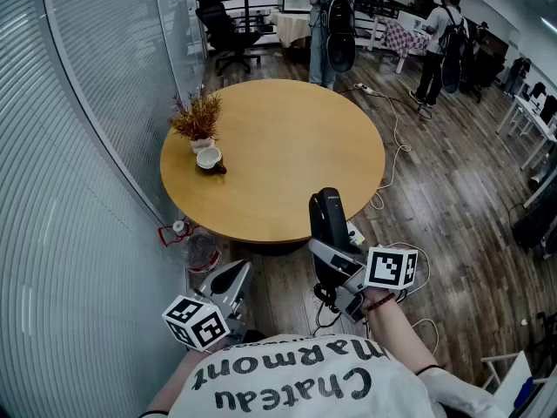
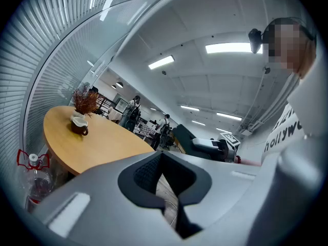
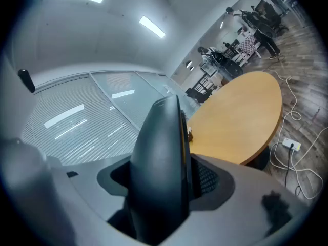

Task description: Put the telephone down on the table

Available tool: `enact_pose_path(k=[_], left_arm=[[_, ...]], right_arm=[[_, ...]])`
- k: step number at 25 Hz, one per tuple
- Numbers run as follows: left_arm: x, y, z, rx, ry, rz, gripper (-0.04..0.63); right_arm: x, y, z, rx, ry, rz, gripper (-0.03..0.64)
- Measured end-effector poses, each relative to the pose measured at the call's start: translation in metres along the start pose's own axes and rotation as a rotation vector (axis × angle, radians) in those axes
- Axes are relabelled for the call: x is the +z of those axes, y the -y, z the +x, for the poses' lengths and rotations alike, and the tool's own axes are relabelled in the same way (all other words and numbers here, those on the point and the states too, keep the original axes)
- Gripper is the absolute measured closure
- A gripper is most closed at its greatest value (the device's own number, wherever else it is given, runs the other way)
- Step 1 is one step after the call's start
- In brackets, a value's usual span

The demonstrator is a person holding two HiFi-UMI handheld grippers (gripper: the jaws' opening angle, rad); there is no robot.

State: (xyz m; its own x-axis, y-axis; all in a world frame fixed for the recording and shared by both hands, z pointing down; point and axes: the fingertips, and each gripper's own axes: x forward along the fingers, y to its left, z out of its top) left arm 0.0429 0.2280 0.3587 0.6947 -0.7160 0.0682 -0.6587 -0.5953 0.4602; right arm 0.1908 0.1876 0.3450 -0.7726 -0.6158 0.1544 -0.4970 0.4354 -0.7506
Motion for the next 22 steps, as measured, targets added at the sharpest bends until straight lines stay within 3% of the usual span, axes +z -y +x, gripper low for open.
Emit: enact_pose_path(k=[22], left_arm=[[-0.010, -0.002, -0.001, 0.074, 0.002, 0.019, 0.589]], right_arm=[[0.002, 0.016, 0.001, 0.068, -0.015, 0.013, 0.298]])
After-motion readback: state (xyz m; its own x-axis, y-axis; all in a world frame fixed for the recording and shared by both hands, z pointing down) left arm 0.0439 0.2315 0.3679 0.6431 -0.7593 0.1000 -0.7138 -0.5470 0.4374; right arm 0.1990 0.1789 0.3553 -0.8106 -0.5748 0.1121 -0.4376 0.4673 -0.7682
